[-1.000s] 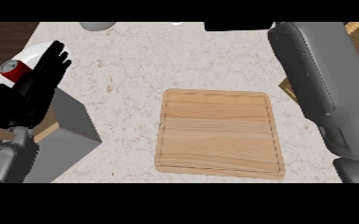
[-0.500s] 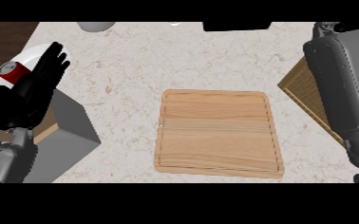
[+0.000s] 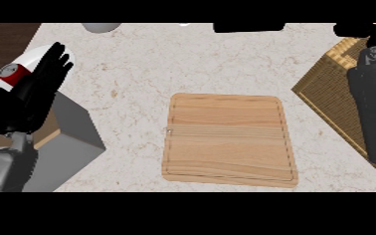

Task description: Pick the cupcake from the cutting board and place it in the basket

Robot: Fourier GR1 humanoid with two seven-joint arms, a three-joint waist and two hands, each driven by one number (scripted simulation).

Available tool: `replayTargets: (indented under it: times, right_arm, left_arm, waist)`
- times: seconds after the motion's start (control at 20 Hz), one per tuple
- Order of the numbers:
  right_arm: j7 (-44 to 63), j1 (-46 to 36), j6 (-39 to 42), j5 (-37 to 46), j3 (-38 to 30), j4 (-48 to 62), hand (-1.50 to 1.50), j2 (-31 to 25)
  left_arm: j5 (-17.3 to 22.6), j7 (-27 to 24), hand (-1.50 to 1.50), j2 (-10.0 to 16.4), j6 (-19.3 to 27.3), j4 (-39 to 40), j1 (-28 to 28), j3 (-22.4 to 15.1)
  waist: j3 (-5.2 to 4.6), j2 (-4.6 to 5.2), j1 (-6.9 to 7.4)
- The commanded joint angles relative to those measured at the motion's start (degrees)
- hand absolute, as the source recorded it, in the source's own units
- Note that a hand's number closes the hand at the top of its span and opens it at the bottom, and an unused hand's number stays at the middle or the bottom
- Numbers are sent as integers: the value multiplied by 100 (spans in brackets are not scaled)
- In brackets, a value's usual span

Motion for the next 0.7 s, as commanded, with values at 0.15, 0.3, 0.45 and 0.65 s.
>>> replayTargets:
  times: [0.15, 0.3, 0.45, 0.65]
  right_arm:
    - [105, 628, -650, -84, -666, 101, -150, -50]
    - [-142, 787, -562, -190, -576, -200, -150, -2]
    - [-614, 732, -646, -547, -681, -163, -150, -163]
    - [-687, 760, -1042, -597, -794, -441, -150, -102]
  left_arm:
    - [-87, -45, 0, -94, -68, 494, 525, -53]
    - [-176, -138, 0, -164, -39, 870, 318, -45]
    - [6, 161, 0, -3, -97, 521, 347, 127]
    - [-187, -3, 0, -211, -1, 617, 396, -50]
  waist:
    - [-167, 117, 105]
    - [-173, 120, 12]
    - [-165, 112, 135]
    - [-169, 111, 100]
